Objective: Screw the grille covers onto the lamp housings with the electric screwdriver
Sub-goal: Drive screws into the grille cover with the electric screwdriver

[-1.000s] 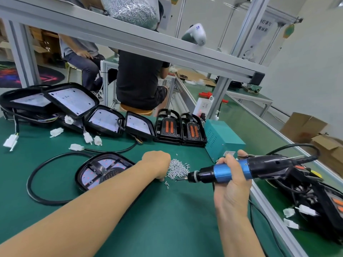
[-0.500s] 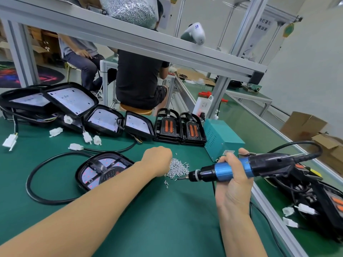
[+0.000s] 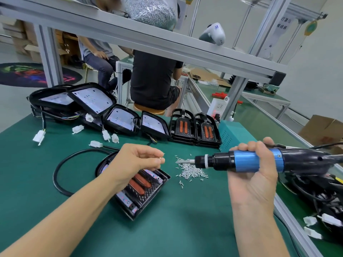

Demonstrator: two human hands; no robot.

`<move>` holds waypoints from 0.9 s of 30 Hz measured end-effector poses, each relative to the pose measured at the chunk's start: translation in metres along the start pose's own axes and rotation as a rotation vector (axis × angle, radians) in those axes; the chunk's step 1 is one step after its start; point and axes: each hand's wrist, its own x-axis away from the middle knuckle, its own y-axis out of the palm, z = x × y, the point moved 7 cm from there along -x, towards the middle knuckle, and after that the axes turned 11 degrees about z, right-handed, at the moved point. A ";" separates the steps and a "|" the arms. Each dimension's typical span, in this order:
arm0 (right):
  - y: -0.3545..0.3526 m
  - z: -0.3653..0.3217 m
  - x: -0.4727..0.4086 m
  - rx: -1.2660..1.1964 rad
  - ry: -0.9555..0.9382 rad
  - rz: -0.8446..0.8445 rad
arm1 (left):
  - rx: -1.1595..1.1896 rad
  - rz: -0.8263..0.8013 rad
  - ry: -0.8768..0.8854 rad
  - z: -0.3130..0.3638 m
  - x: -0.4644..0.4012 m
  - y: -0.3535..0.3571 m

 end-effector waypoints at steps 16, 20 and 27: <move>0.044 0.030 0.027 0.005 0.105 -0.126 | 0.078 0.023 0.041 0.009 0.032 -0.025; 0.045 0.031 0.028 0.012 0.104 -0.131 | 0.087 0.004 0.051 0.010 0.033 -0.024; 0.046 0.032 0.030 0.028 0.100 -0.131 | 0.032 -0.001 0.093 0.008 0.031 -0.023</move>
